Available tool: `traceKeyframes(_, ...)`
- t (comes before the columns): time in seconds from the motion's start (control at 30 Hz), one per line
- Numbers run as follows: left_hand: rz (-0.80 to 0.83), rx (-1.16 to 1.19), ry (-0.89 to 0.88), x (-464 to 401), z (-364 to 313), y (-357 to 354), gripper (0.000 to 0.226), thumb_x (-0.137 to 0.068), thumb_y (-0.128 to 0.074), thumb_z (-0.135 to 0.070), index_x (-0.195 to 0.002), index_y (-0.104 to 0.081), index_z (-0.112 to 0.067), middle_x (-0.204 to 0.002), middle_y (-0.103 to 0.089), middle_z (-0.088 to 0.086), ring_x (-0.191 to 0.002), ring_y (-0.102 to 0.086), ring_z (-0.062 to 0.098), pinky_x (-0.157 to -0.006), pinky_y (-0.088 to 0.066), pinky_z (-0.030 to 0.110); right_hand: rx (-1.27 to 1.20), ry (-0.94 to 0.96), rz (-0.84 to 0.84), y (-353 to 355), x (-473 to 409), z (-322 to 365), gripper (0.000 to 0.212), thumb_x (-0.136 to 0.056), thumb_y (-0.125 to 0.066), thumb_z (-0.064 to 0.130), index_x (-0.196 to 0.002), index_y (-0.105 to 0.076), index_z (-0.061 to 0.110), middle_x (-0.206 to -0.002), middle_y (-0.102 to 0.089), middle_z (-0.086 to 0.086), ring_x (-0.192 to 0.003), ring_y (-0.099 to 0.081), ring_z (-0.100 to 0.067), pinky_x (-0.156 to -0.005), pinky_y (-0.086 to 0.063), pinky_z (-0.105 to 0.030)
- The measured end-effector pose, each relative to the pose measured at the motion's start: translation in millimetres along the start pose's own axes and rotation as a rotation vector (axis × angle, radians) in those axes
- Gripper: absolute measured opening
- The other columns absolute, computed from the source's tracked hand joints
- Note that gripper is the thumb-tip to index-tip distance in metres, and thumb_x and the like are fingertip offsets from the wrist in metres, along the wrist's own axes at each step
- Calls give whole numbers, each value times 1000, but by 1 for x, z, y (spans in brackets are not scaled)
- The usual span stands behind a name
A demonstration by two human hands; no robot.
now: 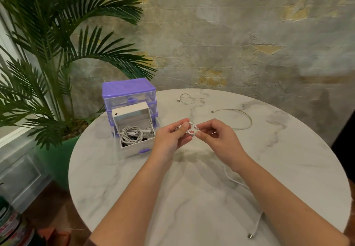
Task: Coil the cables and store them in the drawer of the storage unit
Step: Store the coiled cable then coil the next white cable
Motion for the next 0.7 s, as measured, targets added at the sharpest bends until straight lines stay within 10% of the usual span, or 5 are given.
traceKeyframes(0.27,31,-194,-94,6,-20,5,19,-90,-65,-11,-108,-69,-8,-86,-71,6,-73,-68,11,-66,-57,21,-362,-287,127,-2,-2,4,19,-83,-73,10,-102,-75,7,-89,-72,-10,-78,-63,-17,-80,-57,-27)
traceKeyframes(0.7,-232,-517,-290,25,-67,78,5,-81,-76,-28,-85,-76,-26,-71,-72,-12,-60,-63,-5,-55,-44,6,49,-82,85,-63,-17,55,11,-77,-80,15,-88,-77,16,-71,-70,7,-61,-58,3,-60,-43,-8)
Point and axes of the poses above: each hand's wrist, its own x-axis away from the middle knuckle, its own y-axis out of the back of the hand, z = x × y, the point moved 6 cm from there along -x, towards the middle knuckle
